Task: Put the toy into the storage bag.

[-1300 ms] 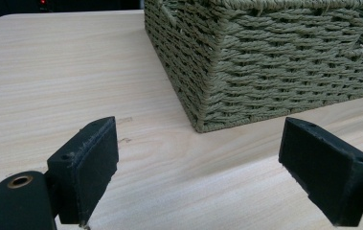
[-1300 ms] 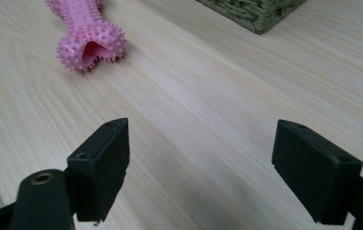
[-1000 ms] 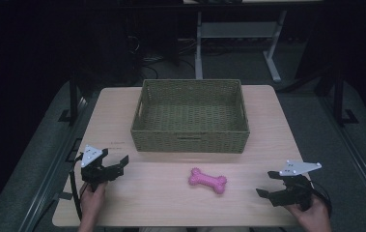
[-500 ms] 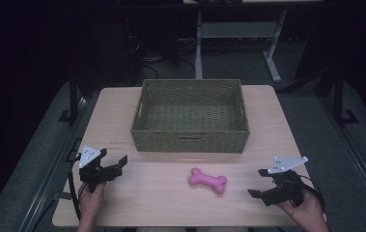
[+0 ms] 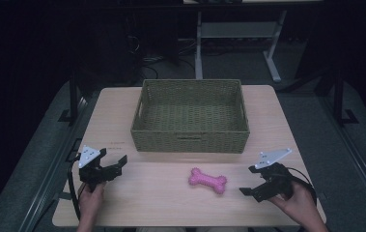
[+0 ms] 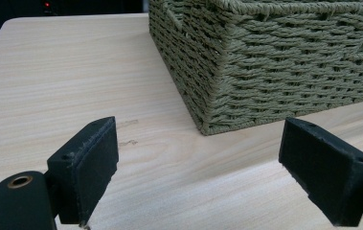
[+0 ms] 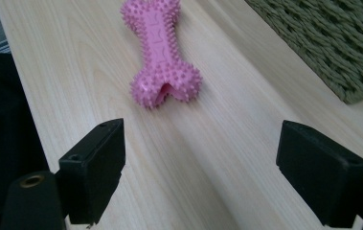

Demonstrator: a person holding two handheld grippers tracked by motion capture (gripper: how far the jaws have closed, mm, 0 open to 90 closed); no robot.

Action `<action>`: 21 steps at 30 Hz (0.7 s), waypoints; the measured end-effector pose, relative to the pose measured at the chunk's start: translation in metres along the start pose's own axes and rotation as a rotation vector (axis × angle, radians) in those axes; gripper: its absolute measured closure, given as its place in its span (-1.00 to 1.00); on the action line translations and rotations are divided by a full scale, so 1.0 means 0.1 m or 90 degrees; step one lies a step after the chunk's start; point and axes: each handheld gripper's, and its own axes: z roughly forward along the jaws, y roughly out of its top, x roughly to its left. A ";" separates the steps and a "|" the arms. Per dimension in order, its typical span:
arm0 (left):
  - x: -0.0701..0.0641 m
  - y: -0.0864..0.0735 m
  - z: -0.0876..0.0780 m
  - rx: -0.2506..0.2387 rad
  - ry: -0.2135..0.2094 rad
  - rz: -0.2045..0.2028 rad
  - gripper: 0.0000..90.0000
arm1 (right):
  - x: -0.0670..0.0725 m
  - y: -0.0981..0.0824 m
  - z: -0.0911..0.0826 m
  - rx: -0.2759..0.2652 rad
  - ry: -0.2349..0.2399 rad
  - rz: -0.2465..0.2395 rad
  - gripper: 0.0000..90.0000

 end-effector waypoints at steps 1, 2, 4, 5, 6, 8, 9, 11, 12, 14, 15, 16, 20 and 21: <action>0.00 0.00 0.00 0.001 -0.001 0.000 -0.71 | 0.00 0.02 0.01 0.005 0.002 -0.002 -0.64; 0.00 0.00 0.00 0.001 -0.002 0.001 -0.71 | 0.00 0.05 0.02 0.008 0.005 -0.004 -0.64; 0.00 0.00 0.00 0.001 -0.002 0.005 -0.71 | 0.01 0.09 0.04 0.016 0.010 -0.008 -0.65; -0.01 0.00 0.00 0.001 -0.001 0.006 -0.71 | 0.02 0.13 0.06 0.021 0.012 -0.014 -0.65; -0.01 0.00 0.00 0.001 -0.002 0.007 -0.71 | 0.02 0.15 0.07 0.025 0.013 -0.018 -0.65; 0.00 0.00 0.00 0.001 0.000 0.006 -0.71 | 0.03 0.21 0.10 0.034 0.018 -0.027 -0.65; 0.00 0.00 0.00 0.000 0.000 0.005 -0.71 | 0.04 0.24 0.12 0.040 0.020 -0.031 -0.65; 0.00 0.00 0.00 -0.001 0.001 0.003 -0.71 | 0.04 0.30 0.14 0.046 0.025 -0.037 -0.66; 0.01 0.00 0.00 0.000 0.001 0.003 -0.71 | 0.04 0.32 0.15 0.047 0.024 -0.042 -0.66; 0.01 0.00 -0.01 -0.001 0.000 0.002 -0.71 | 0.04 0.36 0.18 0.052 0.030 -0.047 -0.66; 0.01 0.00 -0.01 -0.002 0.000 0.002 -0.71 | 0.04 0.38 0.19 0.056 0.031 -0.047 -0.66; 0.02 0.01 -0.01 -0.002 0.001 0.002 -0.71 | 0.05 0.40 0.21 0.059 0.031 -0.053 -0.66; 0.02 0.00 -0.01 -0.002 0.001 0.000 -0.71 | 0.06 0.46 0.26 0.070 0.038 -0.066 -0.66; 0.02 0.00 -0.01 -0.002 0.001 -0.001 -0.71 | 0.06 0.48 0.27 0.072 0.041 -0.069 -0.66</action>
